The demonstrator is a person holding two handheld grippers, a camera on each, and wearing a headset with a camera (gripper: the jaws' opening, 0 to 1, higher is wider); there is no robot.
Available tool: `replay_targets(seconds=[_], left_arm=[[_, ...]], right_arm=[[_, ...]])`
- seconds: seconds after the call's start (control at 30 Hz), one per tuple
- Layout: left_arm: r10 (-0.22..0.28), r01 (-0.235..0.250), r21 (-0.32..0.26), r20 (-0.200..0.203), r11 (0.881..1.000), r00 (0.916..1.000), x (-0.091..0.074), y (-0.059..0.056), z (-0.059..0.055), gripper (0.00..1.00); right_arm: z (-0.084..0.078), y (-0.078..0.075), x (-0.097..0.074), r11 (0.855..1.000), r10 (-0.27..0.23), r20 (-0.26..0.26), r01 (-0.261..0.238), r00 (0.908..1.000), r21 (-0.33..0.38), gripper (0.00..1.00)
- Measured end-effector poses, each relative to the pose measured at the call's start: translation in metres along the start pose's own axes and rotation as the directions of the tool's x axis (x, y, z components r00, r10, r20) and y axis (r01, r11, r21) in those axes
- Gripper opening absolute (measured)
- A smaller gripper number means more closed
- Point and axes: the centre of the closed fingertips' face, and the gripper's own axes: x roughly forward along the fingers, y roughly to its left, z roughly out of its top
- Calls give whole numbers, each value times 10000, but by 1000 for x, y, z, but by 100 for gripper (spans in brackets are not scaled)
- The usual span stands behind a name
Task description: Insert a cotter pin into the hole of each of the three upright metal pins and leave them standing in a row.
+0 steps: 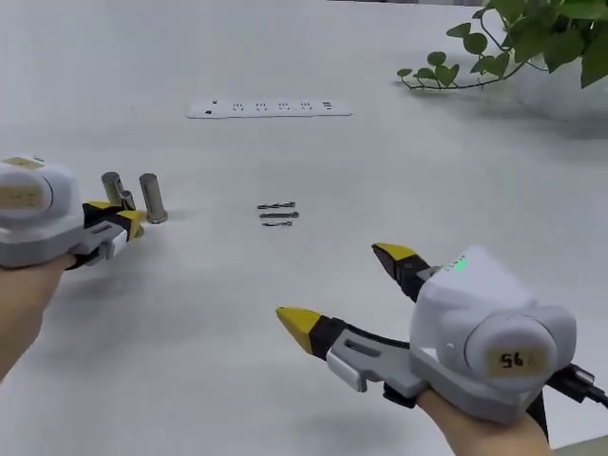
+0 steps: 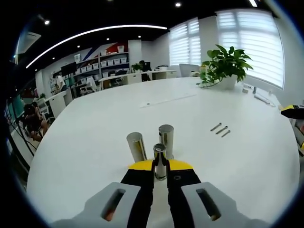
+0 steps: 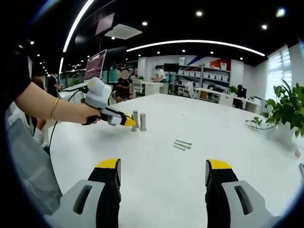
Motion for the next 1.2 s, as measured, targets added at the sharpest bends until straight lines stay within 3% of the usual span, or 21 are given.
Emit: replay_targets(seconds=[0.33, 0.63, 0.77, 1.2], left_arm=[[483, -486, -393, -105, 9980, 9988, -3, -1, -1, 6], [475, -486, -464, -251, 9977, 9986, -10, -12, -4, 5], [355, -378, -773, -306, 9963, 9989, -14, -20, -5, 5], [876, -904, -851, -360, 9923, 9955, -27, -40, -10, 5]], right_arm=[[0, -1, 0, 9999, -13, -79, 12, 10000, -109, 70], [4, -3, 0, 9998, -61, 57, 62, 10000, -165, 70], [7, -3, 0, 9998, -54, 163, 57, 9999, -187, 70], [16, -3, 1, 9997, 164, 487, -154, 9987, -212, 66]])
